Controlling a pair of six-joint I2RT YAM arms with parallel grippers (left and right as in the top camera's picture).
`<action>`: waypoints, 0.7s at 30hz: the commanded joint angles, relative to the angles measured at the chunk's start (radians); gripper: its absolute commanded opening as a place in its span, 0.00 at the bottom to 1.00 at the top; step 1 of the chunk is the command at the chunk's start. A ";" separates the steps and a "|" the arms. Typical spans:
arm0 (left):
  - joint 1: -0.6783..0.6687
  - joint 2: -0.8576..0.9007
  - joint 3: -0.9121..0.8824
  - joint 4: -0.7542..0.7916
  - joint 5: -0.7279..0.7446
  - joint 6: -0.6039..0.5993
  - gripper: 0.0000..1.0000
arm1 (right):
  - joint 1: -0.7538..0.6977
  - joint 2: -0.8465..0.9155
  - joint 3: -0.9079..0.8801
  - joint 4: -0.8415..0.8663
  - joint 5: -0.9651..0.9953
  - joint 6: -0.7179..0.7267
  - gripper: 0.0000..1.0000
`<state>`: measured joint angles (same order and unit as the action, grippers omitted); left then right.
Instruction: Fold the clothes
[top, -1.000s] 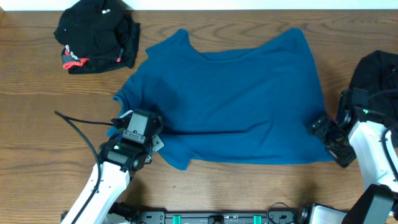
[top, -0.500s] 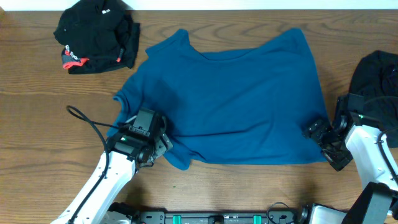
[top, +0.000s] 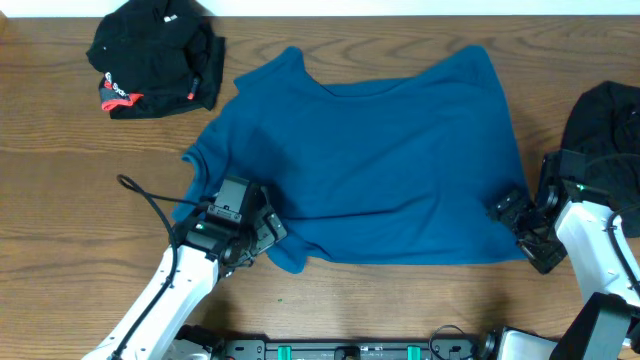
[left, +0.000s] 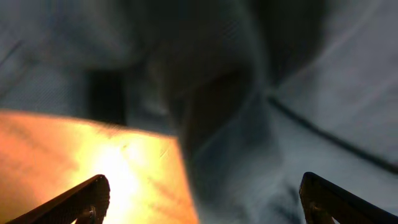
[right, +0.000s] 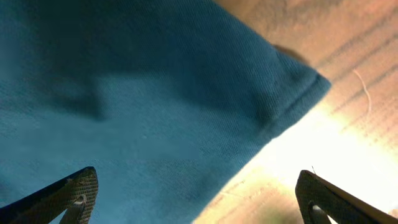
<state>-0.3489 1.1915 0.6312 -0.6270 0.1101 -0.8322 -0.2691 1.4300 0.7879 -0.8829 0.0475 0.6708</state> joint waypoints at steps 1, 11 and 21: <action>-0.002 0.007 -0.016 0.033 -0.053 0.057 0.97 | -0.006 0.003 -0.007 -0.028 0.000 0.017 0.99; 0.033 0.126 -0.017 0.151 -0.095 0.169 0.97 | -0.006 0.003 -0.007 -0.052 0.000 0.016 0.99; 0.033 0.170 -0.016 0.196 -0.048 0.230 0.96 | -0.006 0.003 -0.007 -0.099 0.000 0.013 0.99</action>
<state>-0.3214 1.3598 0.6186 -0.4358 0.0505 -0.6495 -0.2691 1.4300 0.7876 -0.9703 0.0444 0.6708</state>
